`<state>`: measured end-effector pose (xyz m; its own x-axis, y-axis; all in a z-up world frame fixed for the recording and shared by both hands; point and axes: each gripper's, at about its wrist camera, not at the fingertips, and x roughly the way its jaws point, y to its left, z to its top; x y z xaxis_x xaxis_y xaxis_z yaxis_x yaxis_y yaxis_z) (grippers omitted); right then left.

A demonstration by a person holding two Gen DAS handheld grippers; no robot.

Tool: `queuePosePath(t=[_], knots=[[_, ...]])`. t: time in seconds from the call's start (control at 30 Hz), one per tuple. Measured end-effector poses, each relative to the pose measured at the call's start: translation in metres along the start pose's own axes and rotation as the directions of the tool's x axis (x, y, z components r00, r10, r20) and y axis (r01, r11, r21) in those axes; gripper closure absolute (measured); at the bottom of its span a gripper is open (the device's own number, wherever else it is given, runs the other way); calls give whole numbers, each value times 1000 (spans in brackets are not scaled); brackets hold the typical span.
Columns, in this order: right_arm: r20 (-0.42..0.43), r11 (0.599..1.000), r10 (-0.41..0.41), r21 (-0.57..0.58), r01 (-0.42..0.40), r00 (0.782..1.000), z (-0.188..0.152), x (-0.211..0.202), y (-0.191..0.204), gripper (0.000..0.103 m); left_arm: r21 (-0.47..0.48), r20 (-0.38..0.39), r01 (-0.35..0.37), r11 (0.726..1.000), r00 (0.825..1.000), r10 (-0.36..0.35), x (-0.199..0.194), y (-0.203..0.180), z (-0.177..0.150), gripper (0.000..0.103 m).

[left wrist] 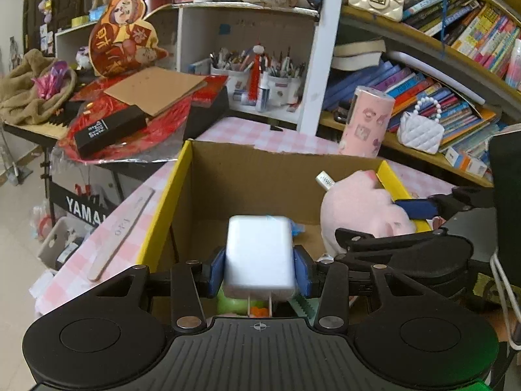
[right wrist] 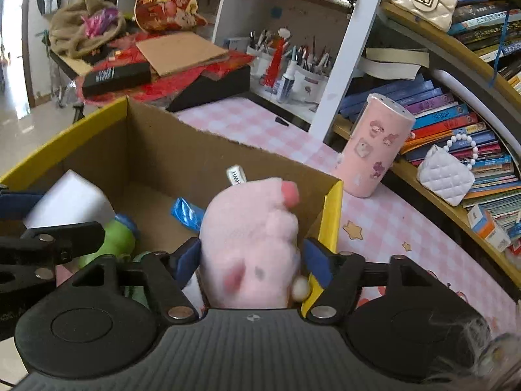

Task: Organize objects
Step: 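Open both tools to drop the plug and pig into the box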

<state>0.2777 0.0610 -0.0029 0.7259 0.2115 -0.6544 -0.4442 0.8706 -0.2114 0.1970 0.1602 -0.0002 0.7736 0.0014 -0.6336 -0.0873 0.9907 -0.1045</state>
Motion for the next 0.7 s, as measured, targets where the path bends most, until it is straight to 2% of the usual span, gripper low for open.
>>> queuePosePath(t=[0.07, 0.13, 0.2, 0.47, 0.7], knots=[[18, 1000, 6, 28, -6, 1000, 1, -5, -3, 30, -7, 19, -6, 1000, 1000, 6, -4, 2, 3, 53], [42, 998, 13, 58, -15, 999, 2, -13, -8, 27, -16, 48, -14, 1000, 999, 15, -11, 5, 5, 38], [73, 996, 1, 87, -7, 997, 4, -25, -11, 23, -24, 79, -5, 1000, 997, 7, -19, 7, 8, 34], [175, 974, -72, 222, 32, 982, -10, -88, -19, 23, -14, 176, 27, 1000, 984, -25, -67, 1, 8, 19], [187, 941, -154, 327, 87, 970, -47, -144, -16, 23, 2, 209, 40, 999, 977, -40, -108, 0, -12, 11]])
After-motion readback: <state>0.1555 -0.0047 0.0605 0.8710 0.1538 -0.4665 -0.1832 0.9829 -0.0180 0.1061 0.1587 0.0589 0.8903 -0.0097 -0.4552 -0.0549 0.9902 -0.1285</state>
